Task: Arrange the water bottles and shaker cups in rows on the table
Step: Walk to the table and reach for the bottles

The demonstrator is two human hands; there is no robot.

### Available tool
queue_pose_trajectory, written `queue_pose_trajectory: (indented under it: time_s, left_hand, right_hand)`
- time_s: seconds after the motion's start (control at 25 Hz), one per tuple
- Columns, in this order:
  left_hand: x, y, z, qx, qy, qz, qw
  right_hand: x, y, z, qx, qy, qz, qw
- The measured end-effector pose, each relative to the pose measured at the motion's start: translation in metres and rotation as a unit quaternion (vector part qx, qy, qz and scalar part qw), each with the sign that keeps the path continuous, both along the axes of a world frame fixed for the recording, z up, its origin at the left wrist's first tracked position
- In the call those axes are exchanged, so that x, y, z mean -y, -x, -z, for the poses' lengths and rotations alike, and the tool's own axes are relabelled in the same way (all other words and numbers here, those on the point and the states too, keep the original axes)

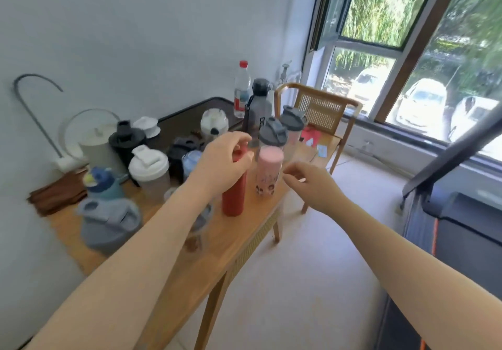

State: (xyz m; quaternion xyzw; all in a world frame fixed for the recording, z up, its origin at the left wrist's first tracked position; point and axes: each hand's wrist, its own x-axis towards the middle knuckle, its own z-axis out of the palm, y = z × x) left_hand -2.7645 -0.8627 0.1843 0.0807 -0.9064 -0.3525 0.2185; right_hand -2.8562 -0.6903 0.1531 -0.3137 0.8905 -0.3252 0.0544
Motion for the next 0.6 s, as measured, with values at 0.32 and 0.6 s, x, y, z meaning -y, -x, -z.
queue_pose_trajectory:
  time_s: [0.32,0.6]
  left_hand:
    - [0.041,0.170,-0.023,0.013,0.100,-0.009,0.995]
    - [0.089,0.298,-0.009,0.052,0.067,-0.047,0.995]
  right_hand:
    - [0.053,0.184,-0.030,-0.084,0.021,-0.040,0.995]
    - [0.094,0.313,-0.027,-0.043,-0.085,-0.106,0.990]
